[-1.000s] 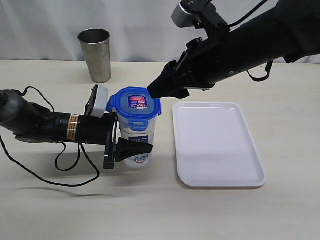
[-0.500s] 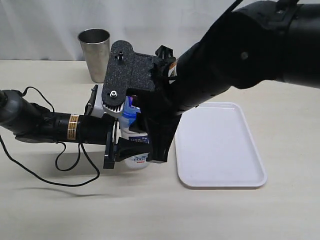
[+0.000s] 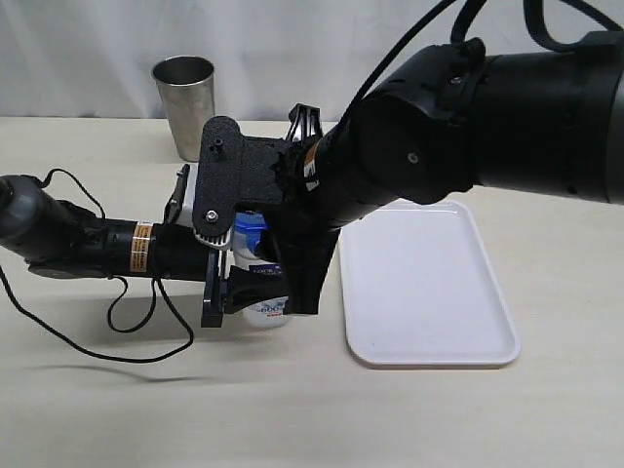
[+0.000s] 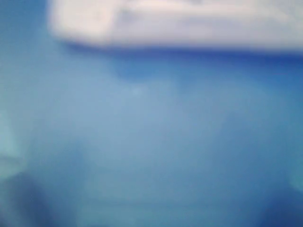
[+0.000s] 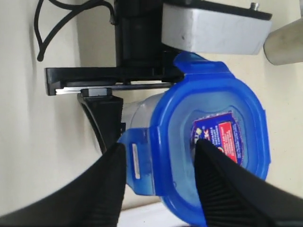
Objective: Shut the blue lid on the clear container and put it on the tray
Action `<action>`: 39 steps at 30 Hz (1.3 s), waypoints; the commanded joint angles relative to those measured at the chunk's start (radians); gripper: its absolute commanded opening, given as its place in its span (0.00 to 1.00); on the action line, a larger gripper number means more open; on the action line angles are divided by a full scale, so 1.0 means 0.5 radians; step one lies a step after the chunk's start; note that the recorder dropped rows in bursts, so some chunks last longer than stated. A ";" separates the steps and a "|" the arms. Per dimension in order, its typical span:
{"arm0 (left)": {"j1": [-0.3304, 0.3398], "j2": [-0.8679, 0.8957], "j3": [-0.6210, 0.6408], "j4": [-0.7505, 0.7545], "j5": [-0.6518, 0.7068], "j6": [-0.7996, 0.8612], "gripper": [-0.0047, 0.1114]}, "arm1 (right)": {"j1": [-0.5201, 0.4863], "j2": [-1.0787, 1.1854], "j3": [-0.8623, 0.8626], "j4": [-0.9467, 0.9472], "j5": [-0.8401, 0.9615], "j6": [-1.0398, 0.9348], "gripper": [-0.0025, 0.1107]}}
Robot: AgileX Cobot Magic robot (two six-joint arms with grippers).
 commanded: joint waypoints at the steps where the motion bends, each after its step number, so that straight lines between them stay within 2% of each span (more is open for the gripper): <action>1: -0.009 0.017 0.006 0.025 0.123 0.007 0.04 | 0.002 0.100 0.022 -0.088 0.105 -0.014 0.41; 8: -0.009 0.017 0.006 0.065 0.123 0.007 0.04 | 0.002 0.191 0.022 -0.368 0.108 0.169 0.41; 13: -0.009 0.017 0.006 0.064 0.123 0.007 0.04 | 0.006 0.248 0.025 -0.381 0.113 0.178 0.37; 16: -0.009 0.017 0.006 0.073 0.123 0.007 0.04 | 0.045 0.277 0.025 -0.439 0.133 0.178 0.32; 25: -0.009 0.017 0.006 0.081 0.123 0.007 0.04 | 0.165 0.315 0.025 -0.710 0.160 0.381 0.32; 28: -0.009 0.017 0.006 0.066 0.123 0.031 0.04 | 0.161 0.295 0.025 -0.710 0.215 0.483 0.33; 35: -0.009 0.017 0.006 0.026 0.123 0.170 0.04 | 0.161 0.105 0.017 -0.557 0.164 0.548 0.47; 39: -0.013 0.017 0.006 0.031 0.123 0.316 0.04 | 0.161 -0.046 0.017 -0.466 0.144 0.535 0.47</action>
